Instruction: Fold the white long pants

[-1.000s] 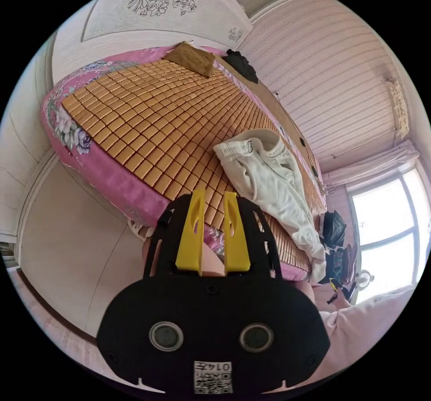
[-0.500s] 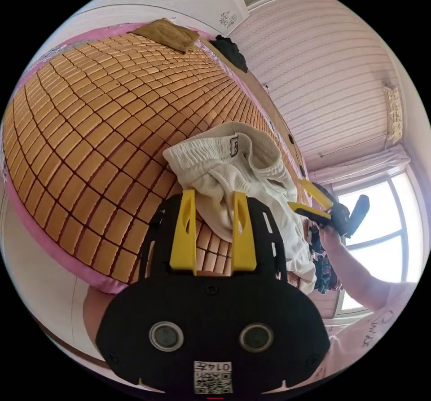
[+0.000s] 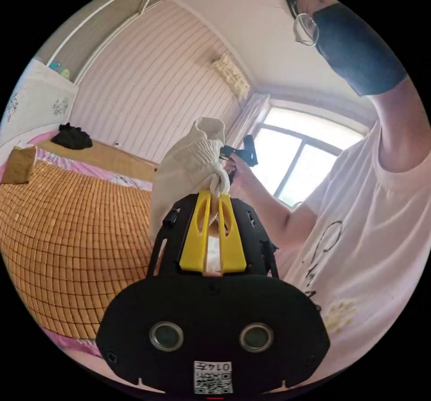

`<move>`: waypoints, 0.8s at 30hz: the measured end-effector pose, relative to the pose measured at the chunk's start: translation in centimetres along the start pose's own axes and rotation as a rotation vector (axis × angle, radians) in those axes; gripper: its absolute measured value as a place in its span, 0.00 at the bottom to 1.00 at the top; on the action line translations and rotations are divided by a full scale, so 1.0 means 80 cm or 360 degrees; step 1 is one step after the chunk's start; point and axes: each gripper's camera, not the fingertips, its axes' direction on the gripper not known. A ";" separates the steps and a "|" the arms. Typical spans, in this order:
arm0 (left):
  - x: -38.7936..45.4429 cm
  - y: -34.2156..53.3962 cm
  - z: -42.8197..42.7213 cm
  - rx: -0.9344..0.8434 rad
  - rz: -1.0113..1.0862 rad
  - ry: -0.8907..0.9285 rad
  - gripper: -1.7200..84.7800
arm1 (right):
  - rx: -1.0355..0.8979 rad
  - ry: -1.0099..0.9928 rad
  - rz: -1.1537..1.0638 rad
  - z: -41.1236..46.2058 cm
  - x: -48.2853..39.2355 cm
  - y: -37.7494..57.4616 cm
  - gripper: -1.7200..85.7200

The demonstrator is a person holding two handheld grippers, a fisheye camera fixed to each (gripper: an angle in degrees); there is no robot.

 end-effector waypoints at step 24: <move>-0.138 0.015 -0.208 -0.0147 -0.0408 -0.1105 0.03 | -0.1025 -0.0492 -0.0332 0.509 -0.164 -0.099 0.07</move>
